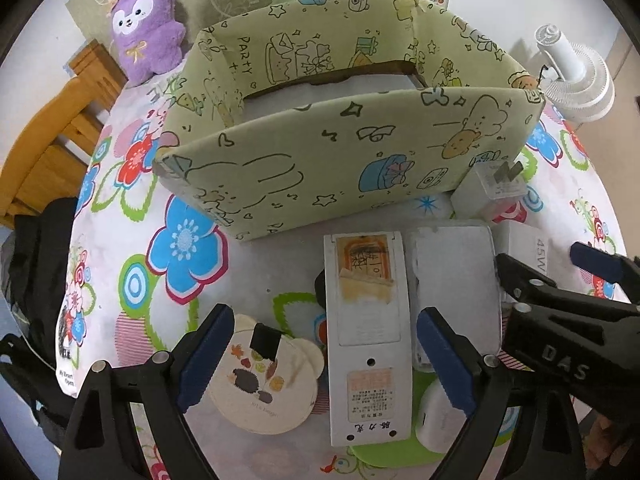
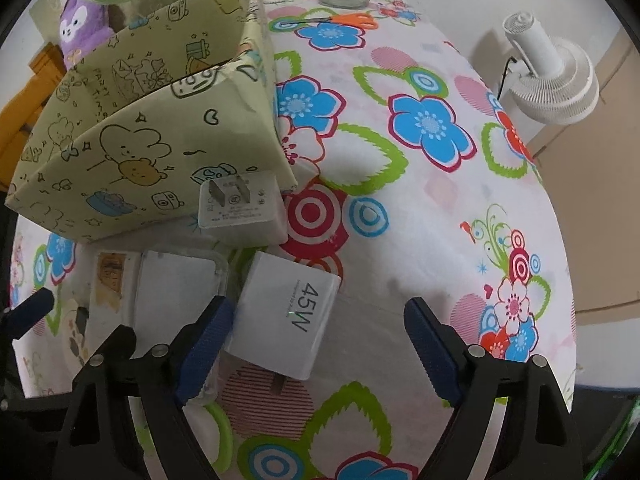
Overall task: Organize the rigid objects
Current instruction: 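Move both tools down toward the white items in front of the fabric box, then close the right gripper on the small white charger while the left grips the long white device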
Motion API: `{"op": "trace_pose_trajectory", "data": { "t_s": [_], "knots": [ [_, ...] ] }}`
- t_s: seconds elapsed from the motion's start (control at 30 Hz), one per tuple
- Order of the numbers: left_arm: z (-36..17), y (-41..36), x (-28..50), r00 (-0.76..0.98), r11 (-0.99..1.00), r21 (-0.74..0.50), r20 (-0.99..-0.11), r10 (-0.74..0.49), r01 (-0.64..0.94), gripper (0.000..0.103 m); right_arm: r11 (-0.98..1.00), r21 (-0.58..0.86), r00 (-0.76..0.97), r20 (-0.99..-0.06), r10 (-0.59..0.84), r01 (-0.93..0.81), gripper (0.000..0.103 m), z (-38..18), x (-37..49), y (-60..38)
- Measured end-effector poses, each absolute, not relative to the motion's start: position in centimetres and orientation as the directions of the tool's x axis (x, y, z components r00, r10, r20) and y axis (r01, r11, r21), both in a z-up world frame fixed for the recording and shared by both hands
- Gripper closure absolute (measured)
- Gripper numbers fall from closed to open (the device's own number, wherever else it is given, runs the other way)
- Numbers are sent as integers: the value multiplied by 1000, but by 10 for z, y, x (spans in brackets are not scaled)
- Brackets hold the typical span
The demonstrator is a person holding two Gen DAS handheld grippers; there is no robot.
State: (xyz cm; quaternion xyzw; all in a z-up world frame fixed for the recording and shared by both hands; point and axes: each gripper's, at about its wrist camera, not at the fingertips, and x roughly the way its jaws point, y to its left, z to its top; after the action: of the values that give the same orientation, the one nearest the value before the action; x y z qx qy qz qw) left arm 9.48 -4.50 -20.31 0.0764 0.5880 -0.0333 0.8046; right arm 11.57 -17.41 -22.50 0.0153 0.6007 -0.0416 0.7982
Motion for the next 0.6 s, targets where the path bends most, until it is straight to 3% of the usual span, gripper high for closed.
{"op": "trace_pose_trajectory", "data": {
  "t_s": [0.13,0.17,0.2,0.6],
  "knots": [
    [-203,-46,91,292,988,70,-956,27,137,9,996,4,271,-962,-20,87,32,-230,120,-171],
    [-203,-46,90,292,988,69,-956,26,137,9,997,16,276,-961,-6,79,43,-231,122,-170],
    [-202,-46,90,291,988,68,-957,25,138,9,997,9,278,-961,-13,77,46,-231,123,-168],
    [-202,-41,84,258,990,53,-966,17,132,13,999,-9,266,-964,-21,46,48,-231,119,-181]
  ]
}}
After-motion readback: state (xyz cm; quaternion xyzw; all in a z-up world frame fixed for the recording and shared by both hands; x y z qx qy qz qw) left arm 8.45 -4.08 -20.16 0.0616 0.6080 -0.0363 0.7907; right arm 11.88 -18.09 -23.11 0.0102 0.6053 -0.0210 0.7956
